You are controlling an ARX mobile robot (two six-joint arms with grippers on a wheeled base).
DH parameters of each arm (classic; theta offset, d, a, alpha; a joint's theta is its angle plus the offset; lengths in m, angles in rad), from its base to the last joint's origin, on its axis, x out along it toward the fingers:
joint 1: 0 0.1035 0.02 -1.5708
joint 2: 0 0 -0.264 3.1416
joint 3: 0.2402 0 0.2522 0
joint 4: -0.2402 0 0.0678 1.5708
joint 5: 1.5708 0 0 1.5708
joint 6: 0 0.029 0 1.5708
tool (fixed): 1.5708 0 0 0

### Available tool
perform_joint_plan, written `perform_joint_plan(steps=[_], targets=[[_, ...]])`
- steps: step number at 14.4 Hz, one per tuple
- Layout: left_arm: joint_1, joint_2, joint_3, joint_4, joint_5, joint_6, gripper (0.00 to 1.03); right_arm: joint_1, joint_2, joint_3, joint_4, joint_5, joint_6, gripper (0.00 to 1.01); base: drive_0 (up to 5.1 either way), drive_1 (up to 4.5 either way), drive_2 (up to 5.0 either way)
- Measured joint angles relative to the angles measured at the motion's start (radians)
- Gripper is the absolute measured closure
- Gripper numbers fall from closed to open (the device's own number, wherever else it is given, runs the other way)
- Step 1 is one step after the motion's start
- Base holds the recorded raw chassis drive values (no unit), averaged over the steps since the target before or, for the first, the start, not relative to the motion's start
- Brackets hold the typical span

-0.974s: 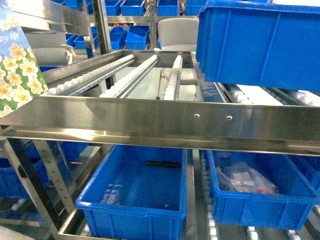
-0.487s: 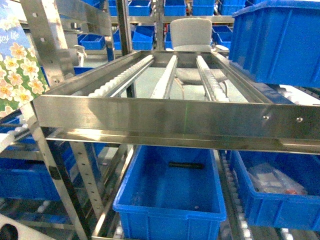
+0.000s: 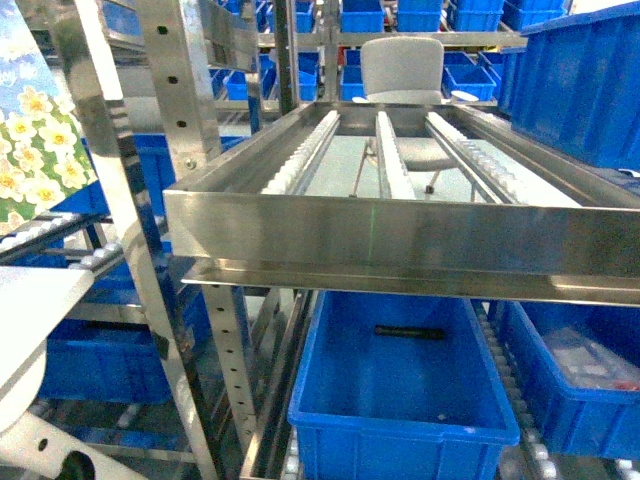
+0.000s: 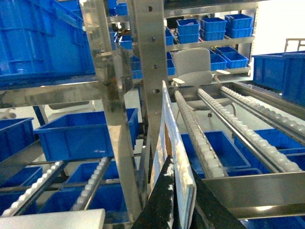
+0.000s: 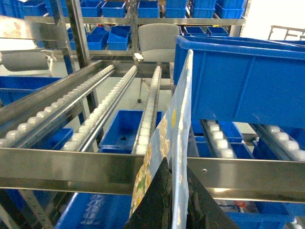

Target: Move flower gift bag to table near conveyor

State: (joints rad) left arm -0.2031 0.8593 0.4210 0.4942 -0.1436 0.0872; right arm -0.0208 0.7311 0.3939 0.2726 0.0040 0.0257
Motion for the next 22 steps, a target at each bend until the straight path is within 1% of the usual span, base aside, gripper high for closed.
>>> perform_joint_plan(steps=[2, 7, 22], targets=[[0.000, 0.000, 0.000, 0.000, 0.002, 0.000, 1.01, 0.000, 0.000, 0.000, 0.000, 0.000, 0.000, 0.98, -4.9, 2.46, 2.5], [0.000, 0.000, 0.000, 0.000, 0.002, 0.000, 1.01, 0.000, 0.000, -0.002, 0.003, 0.000, 0.000, 0.98, -4.4, 0.41, 4.3], [0.000, -0.002, 0.000, 0.000, 0.002, 0.000, 1.01, 0.000, 0.000, -0.002, 0.003, 0.000, 0.000, 0.98, -5.0, 2.45, 2.5]])
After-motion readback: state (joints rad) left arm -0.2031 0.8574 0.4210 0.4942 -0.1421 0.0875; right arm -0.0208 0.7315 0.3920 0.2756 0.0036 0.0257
